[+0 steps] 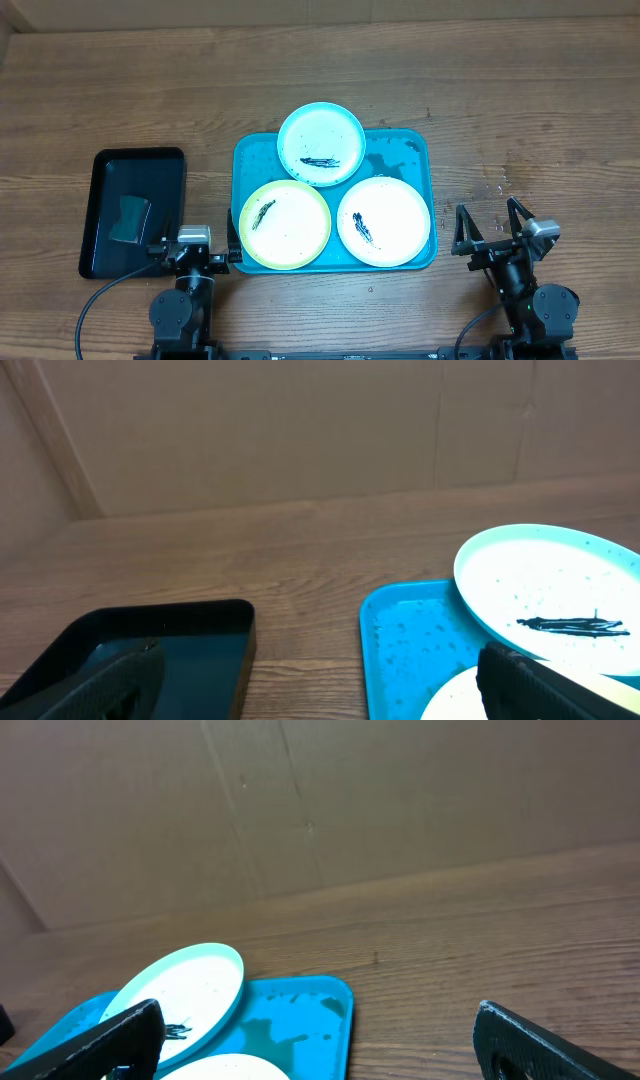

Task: Clean dirty plates on tray and stack at the side

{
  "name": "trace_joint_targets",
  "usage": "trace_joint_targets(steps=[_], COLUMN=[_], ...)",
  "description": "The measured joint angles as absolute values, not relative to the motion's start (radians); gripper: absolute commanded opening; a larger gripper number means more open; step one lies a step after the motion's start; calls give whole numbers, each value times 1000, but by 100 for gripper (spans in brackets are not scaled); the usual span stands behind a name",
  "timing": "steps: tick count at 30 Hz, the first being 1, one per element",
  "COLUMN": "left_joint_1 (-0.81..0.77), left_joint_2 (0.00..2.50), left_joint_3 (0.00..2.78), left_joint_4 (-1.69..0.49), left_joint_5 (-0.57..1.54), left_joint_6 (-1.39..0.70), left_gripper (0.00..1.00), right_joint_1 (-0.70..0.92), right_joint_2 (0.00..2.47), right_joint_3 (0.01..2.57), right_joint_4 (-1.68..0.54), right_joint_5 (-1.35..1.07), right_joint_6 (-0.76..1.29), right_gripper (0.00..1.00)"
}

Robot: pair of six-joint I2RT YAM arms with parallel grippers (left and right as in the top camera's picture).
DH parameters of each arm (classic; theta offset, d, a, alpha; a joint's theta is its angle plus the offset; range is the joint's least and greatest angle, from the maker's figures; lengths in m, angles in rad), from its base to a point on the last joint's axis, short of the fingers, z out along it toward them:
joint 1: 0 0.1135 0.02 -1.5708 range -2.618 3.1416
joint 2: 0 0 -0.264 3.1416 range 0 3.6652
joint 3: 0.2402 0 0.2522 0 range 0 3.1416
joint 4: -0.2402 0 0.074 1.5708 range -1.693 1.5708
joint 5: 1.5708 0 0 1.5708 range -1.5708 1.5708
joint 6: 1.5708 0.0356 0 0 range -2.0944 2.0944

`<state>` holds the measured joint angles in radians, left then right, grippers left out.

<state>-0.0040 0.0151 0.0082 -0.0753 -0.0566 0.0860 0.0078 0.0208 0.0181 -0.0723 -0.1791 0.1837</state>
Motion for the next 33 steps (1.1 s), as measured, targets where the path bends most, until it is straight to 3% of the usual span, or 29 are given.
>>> trace_joint_targets(steps=[23,33], left_joint_1=[-4,-4], left_joint_2=[16,16], left_joint_3=[8,8], left_joint_4=[9,490], left_joint_5=[10,623], left_joint_6=[83,-142], left_gripper=[100,100], right_joint_1=[8,8], right_joint_2=[22,22], right_joint_3=[18,18], right_joint_4=[-72,-72], right_joint_5=[-179,-179], right_joint_6=[183,183], right_gripper=[100,100])
